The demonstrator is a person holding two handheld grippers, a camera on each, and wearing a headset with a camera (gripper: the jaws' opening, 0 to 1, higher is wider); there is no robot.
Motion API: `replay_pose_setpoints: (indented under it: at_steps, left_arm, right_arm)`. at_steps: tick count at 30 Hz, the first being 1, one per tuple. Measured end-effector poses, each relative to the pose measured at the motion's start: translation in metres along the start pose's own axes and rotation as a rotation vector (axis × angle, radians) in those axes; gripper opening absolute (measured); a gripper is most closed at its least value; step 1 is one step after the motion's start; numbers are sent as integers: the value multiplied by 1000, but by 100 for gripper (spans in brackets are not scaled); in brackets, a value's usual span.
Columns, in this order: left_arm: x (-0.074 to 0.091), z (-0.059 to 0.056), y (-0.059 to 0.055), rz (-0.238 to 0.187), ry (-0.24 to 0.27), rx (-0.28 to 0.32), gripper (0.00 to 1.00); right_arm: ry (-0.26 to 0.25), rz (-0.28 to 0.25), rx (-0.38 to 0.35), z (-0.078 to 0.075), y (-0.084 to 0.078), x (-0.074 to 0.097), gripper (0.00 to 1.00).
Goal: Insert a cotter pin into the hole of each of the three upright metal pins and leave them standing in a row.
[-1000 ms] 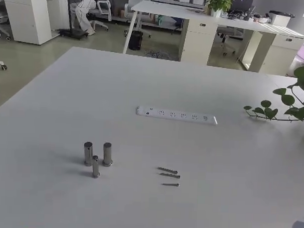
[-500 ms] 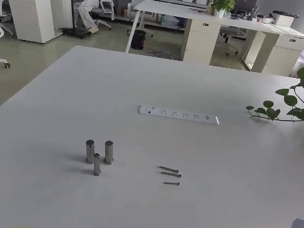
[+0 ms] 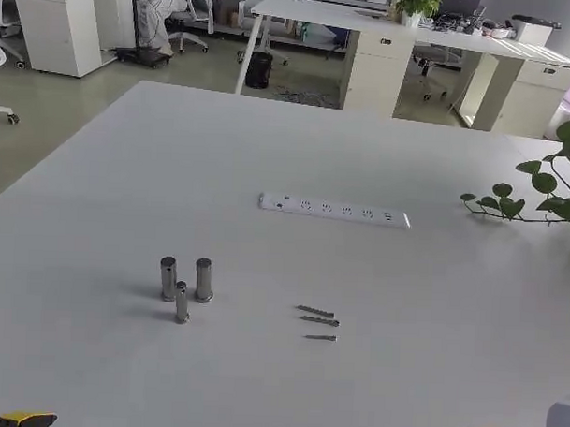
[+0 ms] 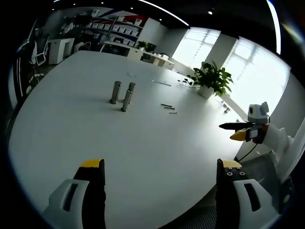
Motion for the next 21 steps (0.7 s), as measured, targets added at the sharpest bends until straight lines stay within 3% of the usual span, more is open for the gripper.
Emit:
replay_pose_setpoints:
  at_steps: [7, 21]
  left_arm:
    - [-1, 7, 2, -9, 38, 12, 99]
    - [-9, 15, 10, 5, 44, -21, 98]
  right_arm:
    - [6, 2, 4, 2, 1, -2, 96]
    - [4, 14, -3, 0, -3, -3, 96]
Point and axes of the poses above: the centre of the closed fingertips' face, and the gripper's own axes: x roughly backward along the fingers, z roughly to its left, y roughly out of its top, the point moved 4 cm from there along x, roughly backward along the fingers, and after that the axes turned 2 degrees about -x, right-handed, at the moved point
